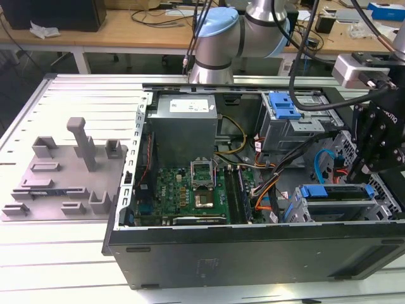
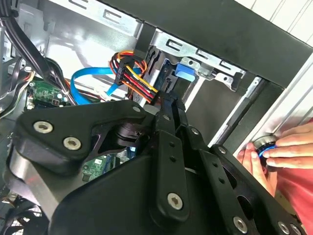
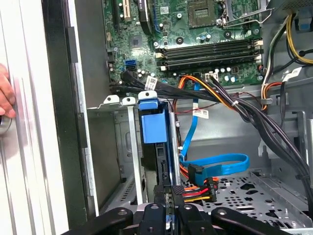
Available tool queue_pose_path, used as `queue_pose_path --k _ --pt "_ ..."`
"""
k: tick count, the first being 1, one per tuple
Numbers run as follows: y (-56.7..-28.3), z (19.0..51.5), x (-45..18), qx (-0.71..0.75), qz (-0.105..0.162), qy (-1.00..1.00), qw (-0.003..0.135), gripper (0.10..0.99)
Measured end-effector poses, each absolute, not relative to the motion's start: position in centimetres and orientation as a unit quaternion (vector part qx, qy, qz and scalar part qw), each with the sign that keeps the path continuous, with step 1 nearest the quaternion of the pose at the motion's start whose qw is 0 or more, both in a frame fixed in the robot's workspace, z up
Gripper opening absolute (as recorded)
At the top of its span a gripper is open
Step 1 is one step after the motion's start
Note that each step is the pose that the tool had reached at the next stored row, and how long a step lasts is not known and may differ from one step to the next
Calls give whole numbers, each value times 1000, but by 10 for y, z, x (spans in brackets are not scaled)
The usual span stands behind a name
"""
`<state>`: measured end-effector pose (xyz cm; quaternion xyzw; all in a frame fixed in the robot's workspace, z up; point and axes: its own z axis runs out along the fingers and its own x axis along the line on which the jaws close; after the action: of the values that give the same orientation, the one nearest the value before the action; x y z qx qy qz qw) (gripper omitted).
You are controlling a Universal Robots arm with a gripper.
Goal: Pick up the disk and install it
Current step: 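Insert the first disk wire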
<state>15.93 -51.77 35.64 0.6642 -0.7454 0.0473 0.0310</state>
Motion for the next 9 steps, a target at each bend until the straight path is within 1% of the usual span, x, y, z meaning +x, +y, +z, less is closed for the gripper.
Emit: queue_pose_path --k 9 --pt "-518 356 160 664 47 -745 31 165"
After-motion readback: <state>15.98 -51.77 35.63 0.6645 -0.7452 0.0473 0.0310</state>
